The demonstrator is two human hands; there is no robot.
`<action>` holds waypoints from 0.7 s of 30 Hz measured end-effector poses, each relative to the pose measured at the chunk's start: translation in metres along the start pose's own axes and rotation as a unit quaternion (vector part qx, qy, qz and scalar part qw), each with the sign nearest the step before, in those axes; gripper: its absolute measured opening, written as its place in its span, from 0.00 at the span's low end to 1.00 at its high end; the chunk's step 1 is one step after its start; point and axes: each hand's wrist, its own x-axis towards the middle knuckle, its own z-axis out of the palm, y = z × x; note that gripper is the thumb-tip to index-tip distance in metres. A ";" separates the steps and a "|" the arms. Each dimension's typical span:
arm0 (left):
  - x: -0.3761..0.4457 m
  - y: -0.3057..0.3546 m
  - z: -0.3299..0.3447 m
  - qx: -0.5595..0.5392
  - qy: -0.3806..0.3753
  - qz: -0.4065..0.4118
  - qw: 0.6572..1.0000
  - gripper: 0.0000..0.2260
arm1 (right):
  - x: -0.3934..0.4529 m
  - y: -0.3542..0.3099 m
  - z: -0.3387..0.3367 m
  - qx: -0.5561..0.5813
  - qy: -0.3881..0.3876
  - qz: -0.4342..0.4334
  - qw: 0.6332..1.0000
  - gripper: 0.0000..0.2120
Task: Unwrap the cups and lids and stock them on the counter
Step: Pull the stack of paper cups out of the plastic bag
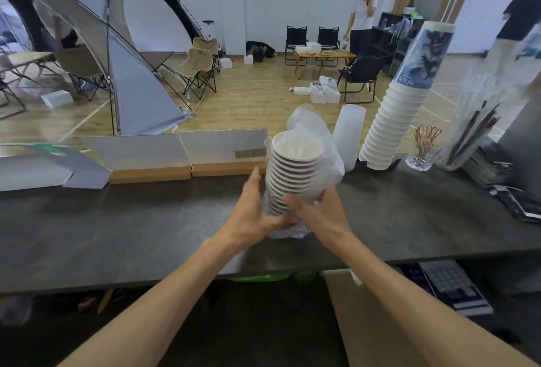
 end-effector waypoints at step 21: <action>-0.010 0.011 0.017 -0.020 0.005 -0.020 1.000 0.34 | 0.051 -0.080 0.002 -0.145 -0.005 -0.086 0.986 0.17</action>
